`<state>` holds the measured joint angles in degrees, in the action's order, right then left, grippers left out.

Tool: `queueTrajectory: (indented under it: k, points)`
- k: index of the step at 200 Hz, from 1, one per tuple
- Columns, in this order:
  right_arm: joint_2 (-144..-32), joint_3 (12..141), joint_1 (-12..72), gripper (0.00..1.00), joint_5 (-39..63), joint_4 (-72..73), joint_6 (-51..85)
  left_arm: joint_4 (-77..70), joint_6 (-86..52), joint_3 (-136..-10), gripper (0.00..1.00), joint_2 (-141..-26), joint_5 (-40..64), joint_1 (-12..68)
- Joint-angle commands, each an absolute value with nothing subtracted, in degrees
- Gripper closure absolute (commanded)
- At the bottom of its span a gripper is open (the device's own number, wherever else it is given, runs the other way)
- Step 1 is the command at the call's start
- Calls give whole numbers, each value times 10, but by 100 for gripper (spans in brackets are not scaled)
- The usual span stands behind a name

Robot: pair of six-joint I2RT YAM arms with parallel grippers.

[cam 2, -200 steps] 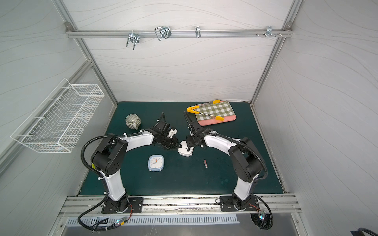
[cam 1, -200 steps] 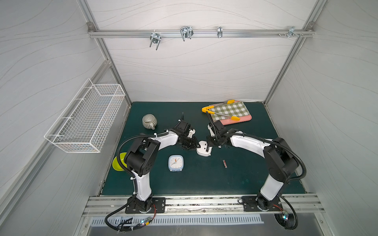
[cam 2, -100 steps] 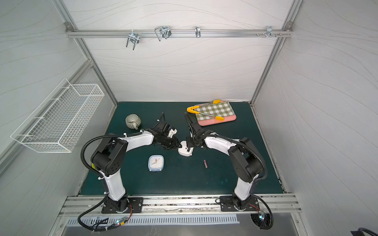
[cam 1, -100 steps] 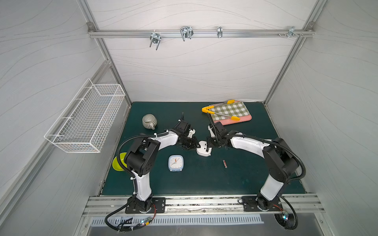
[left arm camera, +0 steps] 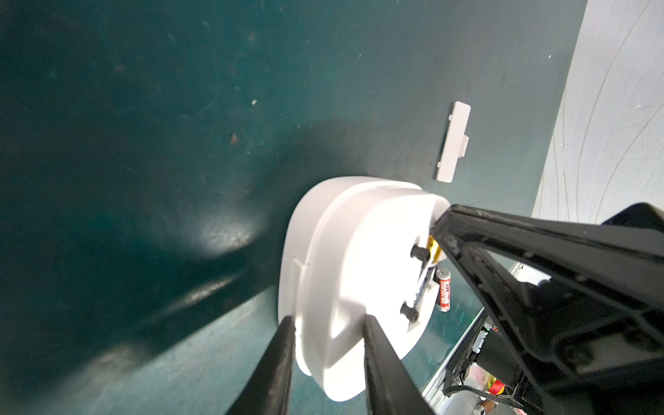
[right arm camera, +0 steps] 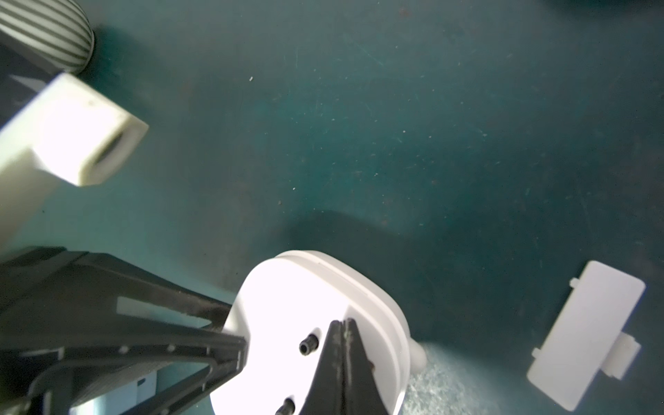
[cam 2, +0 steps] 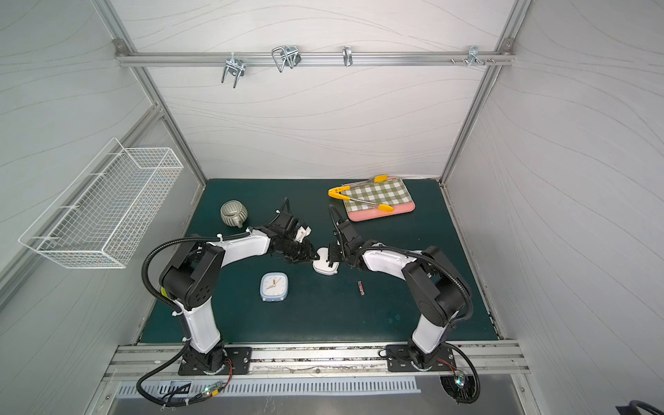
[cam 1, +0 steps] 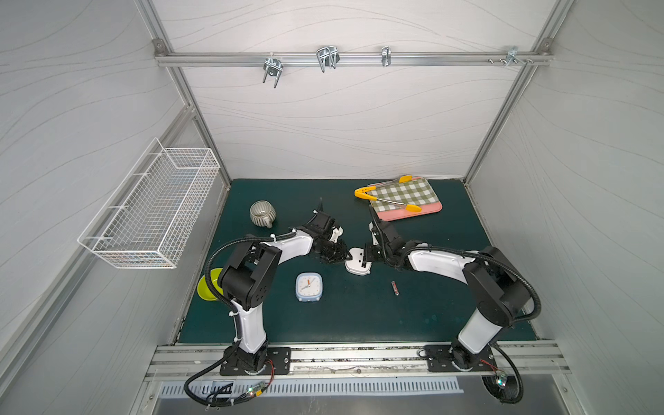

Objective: Insert the battery into the alarm
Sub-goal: Install the battery in the alarm.

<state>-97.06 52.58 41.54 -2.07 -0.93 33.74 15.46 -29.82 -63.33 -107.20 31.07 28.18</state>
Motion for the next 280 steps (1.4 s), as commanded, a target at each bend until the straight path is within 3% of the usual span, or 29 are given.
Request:
queueTrajectory:
  k: [1,50,87,120,176,229,280]
  points:
    - [-977,476,427,96,28,-90,370,205,-300,-622,67,-1105,238,282]
    - [-972,424,383,93,130,-8,417,204,-300,-622,67,-1104,237,282]
    - [-970,442,383,92,107,-33,385,206,-298,-622,67,-1103,236,282]
    - [-945,505,382,81,91,-68,337,208,-295,-625,67,-1107,236,282]
    - [-933,560,381,76,58,-107,300,210,-290,-627,68,-1107,237,282]
    - [-958,582,390,98,70,-181,292,210,-288,-629,68,-1109,240,282]
    - [-990,596,395,100,71,-179,289,210,-287,-628,68,-1108,240,282]
